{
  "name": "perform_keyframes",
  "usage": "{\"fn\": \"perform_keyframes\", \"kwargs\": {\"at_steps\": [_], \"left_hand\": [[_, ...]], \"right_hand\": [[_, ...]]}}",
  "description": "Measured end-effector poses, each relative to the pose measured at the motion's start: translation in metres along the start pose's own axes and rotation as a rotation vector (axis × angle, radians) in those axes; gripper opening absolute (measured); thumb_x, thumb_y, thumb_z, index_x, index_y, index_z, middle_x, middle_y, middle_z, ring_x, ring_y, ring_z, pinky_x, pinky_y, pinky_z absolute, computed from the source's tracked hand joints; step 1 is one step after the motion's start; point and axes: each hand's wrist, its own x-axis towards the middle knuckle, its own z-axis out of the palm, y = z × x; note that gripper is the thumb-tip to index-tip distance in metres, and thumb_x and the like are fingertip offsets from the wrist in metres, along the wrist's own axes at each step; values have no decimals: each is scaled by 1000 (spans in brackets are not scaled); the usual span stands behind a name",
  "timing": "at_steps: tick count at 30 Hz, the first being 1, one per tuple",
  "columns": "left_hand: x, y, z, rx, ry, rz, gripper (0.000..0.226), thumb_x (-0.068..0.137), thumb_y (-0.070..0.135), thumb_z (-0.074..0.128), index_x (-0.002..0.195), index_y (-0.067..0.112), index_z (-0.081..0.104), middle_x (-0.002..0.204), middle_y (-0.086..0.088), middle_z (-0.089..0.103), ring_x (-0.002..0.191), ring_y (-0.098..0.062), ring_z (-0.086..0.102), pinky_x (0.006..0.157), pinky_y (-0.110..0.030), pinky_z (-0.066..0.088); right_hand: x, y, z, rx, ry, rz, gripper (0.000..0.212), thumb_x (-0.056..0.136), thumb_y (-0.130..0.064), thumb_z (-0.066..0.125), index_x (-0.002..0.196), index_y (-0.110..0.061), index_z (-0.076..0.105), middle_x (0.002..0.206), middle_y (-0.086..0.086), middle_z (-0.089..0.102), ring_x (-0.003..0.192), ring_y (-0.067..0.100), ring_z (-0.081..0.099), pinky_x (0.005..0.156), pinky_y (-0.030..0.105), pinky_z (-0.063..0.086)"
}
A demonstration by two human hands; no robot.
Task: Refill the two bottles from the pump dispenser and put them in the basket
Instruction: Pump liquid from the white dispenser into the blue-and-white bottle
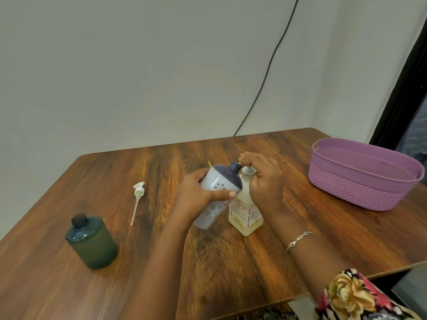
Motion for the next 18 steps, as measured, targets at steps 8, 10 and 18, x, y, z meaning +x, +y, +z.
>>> {"fn": "perform_keyframes", "kwargs": {"at_steps": [8,10,18], "left_hand": [[1,8,2,-22,-9,6,40,62,26,82,93,29,57,86,6,64,81,-13,63,69,-30,53],[0,5,1,-18,-9,-3,41,62,25,83,93,30,57,86,6,64,80,-13,63,67,-28,53],[-1,8,1,16,-11,-3,39,63,28,82,93,28,57,84,7,63,77,-10,62,62,-22,51]], "right_hand": [[11,-6,-6,9,1,8,33,75,-2,40,87,-8,71,91,4,71,88,11,60,79,41,51],[3,-2,0,3,49,0,33,75,-2,39,85,-9,70,89,3,71,86,9,59,78,35,49],[10,-8,-3,147,20,138,40,76,-16,35,89,-6,72,93,4,70,90,19,64,79,46,53]]}}
